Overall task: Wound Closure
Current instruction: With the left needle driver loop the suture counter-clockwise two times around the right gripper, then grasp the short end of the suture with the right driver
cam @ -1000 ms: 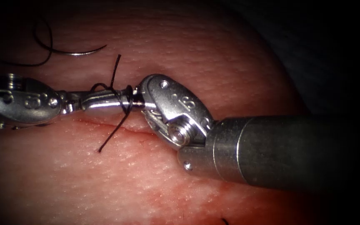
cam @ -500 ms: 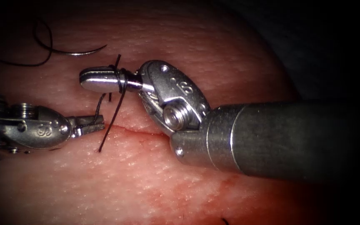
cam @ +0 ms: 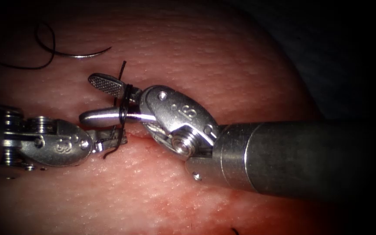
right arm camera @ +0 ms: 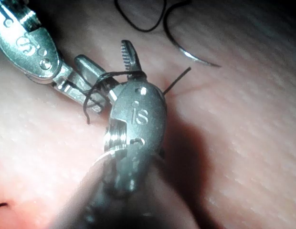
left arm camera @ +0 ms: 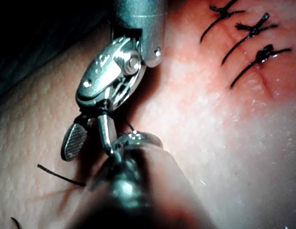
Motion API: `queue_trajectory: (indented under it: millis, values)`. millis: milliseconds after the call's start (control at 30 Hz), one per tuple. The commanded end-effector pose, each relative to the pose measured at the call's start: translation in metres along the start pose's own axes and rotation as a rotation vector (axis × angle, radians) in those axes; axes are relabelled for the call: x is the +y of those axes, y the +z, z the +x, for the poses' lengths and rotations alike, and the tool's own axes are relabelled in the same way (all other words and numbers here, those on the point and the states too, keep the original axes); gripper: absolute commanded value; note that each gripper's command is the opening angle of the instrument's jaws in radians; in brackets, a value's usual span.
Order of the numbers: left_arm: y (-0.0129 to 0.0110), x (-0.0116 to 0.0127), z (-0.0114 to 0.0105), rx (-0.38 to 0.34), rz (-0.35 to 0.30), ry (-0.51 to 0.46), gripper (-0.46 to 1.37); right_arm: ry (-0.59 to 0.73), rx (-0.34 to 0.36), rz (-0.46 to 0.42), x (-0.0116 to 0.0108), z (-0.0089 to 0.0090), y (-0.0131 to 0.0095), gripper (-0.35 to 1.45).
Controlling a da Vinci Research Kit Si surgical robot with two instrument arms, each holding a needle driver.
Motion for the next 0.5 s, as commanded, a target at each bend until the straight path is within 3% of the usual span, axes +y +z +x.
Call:
queue_trajectory:
  millis: [33, 300, 500]
  values:
    - [-0.0003, 0.0000, 0.0001, -0.008, 0.000, -0.002, -0.35, 0.017, -0.015, -0.021, 0.0003, -0.0001, -0.0002, 1.02]
    - [-0.0008, 0.0001, 0.0001, -0.019, 0.013, -0.004, -0.35, 0.069, -0.046, -0.140, 0.0028, -0.0005, -0.0017, 0.87]
    - [-0.0003, -0.0005, 0.0005, -0.021, 0.014, -0.004, -0.35, 0.094, -0.085, -0.229, 0.0043, -0.0018, -0.0018, 0.89]
